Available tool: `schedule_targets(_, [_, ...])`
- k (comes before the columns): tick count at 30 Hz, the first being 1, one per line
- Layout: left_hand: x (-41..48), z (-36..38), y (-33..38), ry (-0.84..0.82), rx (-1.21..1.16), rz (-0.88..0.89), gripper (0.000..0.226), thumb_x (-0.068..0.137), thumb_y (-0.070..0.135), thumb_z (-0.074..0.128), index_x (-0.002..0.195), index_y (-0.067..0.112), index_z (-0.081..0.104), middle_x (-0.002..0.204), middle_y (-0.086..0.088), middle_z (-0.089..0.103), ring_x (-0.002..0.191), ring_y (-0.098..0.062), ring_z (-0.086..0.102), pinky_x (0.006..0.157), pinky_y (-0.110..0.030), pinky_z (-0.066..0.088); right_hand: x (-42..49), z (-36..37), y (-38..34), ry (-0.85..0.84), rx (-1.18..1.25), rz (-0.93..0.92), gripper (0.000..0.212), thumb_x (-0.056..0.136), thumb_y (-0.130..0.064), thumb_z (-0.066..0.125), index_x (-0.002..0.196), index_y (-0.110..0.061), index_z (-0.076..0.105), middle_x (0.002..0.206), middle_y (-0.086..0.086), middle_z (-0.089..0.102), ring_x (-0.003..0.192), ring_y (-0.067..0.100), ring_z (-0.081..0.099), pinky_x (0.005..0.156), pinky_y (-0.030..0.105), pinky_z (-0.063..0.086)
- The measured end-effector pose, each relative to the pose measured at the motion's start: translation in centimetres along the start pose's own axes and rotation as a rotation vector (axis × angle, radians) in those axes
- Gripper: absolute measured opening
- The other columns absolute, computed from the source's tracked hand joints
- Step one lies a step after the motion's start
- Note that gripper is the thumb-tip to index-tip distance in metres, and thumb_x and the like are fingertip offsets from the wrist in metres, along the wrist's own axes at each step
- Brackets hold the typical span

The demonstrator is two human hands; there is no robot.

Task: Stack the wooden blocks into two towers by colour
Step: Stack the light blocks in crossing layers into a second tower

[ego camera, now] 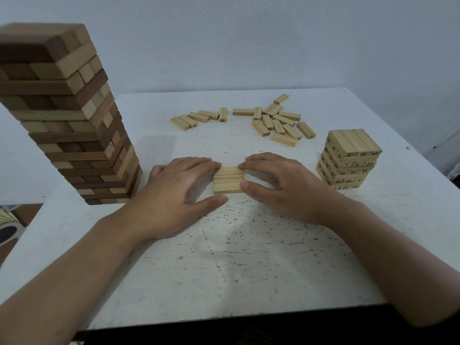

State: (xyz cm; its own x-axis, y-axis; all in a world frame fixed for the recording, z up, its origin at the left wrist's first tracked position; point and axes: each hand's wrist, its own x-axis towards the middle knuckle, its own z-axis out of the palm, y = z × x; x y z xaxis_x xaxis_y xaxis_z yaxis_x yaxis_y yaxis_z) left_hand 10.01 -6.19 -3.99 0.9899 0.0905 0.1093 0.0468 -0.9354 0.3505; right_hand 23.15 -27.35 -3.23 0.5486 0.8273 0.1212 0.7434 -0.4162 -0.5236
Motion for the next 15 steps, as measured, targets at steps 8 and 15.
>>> schedule_targets(8, [0.24,0.03,-0.09,0.012,0.002,0.001,0.075,0.086,0.080,0.038,0.150,0.041,0.040,0.152,0.026,0.038,0.141,0.004,0.024,0.107,-0.031,0.017,-0.06,0.03,0.04,0.010,0.008,-0.015,0.045,0.100,-0.044,0.057,0.140,-0.024,0.059,0.142,-0.010,0.054,0.128,-0.002,0.044,0.095,-0.004,0.023])
schedule_targets(15, [0.42,0.12,-0.30,0.014,-0.001,0.010,0.064,0.090,0.073,0.038,0.146,0.042,0.045,0.150,0.026,0.040,0.140,0.002,0.027,0.104,-0.032,0.017,-0.02,0.02,0.13,0.014,-0.004,-0.022,0.045,0.099,-0.046,0.058,0.138,-0.024,0.060,0.139,-0.011,0.056,0.125,-0.003,0.046,0.095,-0.002,0.025])
